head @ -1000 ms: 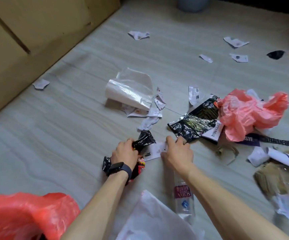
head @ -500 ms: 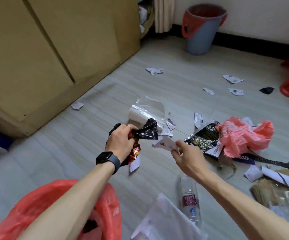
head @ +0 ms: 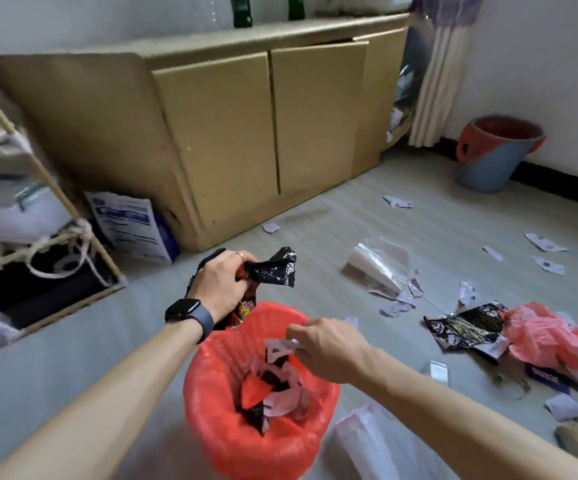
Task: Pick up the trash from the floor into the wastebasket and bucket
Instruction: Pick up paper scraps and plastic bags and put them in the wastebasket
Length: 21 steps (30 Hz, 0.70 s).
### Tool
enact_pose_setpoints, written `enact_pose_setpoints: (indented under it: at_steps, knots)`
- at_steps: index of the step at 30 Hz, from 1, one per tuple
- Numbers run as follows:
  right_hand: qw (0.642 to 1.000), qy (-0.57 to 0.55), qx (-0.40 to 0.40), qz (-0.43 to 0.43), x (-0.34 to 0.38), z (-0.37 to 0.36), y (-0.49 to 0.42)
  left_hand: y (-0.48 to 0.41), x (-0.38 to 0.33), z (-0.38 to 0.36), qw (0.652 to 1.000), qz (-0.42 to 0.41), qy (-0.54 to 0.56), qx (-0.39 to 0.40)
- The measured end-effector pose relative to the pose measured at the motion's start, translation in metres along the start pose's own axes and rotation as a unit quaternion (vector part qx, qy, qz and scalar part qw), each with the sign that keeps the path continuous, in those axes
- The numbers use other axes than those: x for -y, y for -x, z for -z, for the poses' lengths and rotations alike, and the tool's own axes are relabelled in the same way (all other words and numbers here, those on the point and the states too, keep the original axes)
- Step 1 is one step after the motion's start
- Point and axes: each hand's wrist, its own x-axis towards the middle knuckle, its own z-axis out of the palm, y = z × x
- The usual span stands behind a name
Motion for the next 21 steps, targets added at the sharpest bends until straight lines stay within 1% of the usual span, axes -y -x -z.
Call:
enact_pose_setpoints:
  at_steps: [2,3,4,6,8,10,11,14,17,19,21]
  knots:
    - [0.998,0.037,0.051,0.003,0.01,-0.008,0.005,0.017,0.0,0.01,1.0,0.005,-0.003,0.023]
    - [0.997,0.036,0.065,-0.008,0.012,-0.009,0.01,0.024,-0.001,0.013,0.999,0.002,-0.008,0.039]
    - [0.997,0.025,0.062,-0.026,0.011,-0.003,0.016,0.028,-0.004,0.015,0.998,-0.004,-0.013,0.056]
    - [0.997,-0.033,0.022,-0.072,0.001,0.015,0.029,0.032,-0.013,0.01,0.995,-0.024,-0.024,0.092]
    - [0.988,-0.085,-0.054,-0.115,-0.01,0.039,0.047,0.033,-0.029,0.002,0.991,-0.046,-0.021,0.125]
    - [0.967,-0.141,-0.144,-0.156,-0.02,0.065,0.071,0.032,-0.053,-0.012,0.985,-0.069,-0.003,0.159]
    - [0.957,-0.162,-0.167,-0.173,-0.025,0.075,0.084,0.031,-0.069,-0.02,0.981,-0.082,0.015,0.176]
    - [0.944,-0.183,-0.156,-0.226,-0.039,0.09,0.121,0.032,-0.126,-0.042,0.964,-0.135,0.079,0.214]
    - [0.905,-0.266,-0.174,-0.281,-0.053,0.084,0.156,0.035,-0.18,-0.062,0.945,-0.176,0.149,0.231]
    - [0.891,-0.296,-0.178,-0.293,-0.062,0.078,0.174,0.034,-0.205,-0.075,0.941,-0.187,0.184,0.217]
    - [0.874,-0.334,-0.188,-0.298,-0.069,0.076,0.189,0.032,-0.226,-0.085,0.941,-0.169,0.193,0.222]
